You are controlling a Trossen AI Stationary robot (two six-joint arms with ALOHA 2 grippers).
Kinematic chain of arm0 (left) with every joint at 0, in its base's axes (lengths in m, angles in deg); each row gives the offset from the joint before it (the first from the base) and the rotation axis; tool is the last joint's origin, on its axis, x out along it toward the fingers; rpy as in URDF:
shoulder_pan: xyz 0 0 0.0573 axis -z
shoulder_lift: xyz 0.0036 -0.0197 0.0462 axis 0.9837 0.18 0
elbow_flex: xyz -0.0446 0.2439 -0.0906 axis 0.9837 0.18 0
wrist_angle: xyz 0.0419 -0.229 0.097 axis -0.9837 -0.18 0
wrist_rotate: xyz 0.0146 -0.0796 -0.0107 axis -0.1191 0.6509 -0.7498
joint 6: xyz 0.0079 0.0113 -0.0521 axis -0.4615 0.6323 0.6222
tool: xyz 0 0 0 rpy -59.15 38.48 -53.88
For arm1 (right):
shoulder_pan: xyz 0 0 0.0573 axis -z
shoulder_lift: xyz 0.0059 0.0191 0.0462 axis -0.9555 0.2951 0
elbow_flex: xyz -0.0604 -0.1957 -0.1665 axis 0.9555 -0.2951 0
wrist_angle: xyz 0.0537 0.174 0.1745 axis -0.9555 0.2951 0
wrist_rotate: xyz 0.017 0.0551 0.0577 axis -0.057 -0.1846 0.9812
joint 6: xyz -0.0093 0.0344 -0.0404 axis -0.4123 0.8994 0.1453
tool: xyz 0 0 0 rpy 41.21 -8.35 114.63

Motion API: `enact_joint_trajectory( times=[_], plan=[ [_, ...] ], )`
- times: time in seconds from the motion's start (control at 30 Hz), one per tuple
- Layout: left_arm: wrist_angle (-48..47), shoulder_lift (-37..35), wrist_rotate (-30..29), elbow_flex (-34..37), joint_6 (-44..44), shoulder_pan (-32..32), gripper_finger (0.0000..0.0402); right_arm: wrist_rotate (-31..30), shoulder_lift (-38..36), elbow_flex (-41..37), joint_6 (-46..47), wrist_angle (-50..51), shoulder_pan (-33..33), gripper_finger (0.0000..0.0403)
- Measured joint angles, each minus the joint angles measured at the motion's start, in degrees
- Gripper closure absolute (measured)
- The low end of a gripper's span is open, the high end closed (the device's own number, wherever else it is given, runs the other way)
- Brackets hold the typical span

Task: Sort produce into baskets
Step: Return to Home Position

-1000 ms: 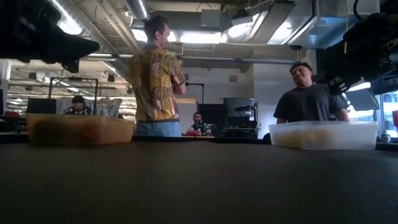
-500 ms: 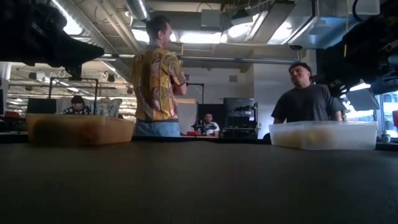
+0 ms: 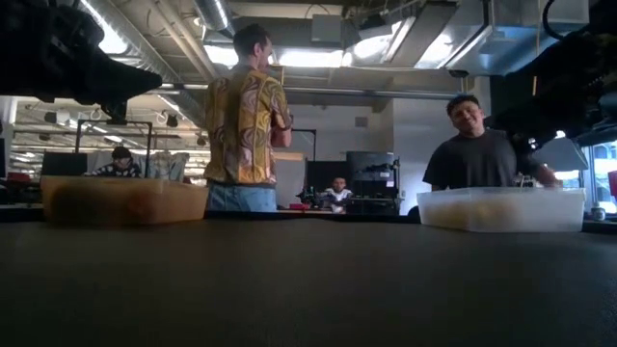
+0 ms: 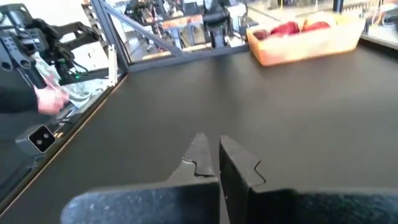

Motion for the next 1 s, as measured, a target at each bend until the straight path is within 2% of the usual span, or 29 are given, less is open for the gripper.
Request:
enact_joint_trajectory(
  times=[0.13,0.43,0.67,1.0],
  plan=[
    [0.0,0.0,0.0,0.0,0.0,0.0,0.0396,0.1,-1.9,0.0,-1.3,-1.0,0.0,0.04],
    [0.0,0.0,0.0,0.0,0.0,0.0,0.0396,1.5,-12.7,0.0,-2.8,0.0,0.0,0.04],
    [0.0,0.0,0.0,-0.1,0.0,0.0,0.0396,-3.8,-11.2,0.0,0.1,1.0,0.0,0.04],
    [0.0,0.0,0.0,-0.1,0.0,0.0,0.0396,-3.6,-11.1,0.0,0.3,1.1,0.0,0.04]
  ],
)
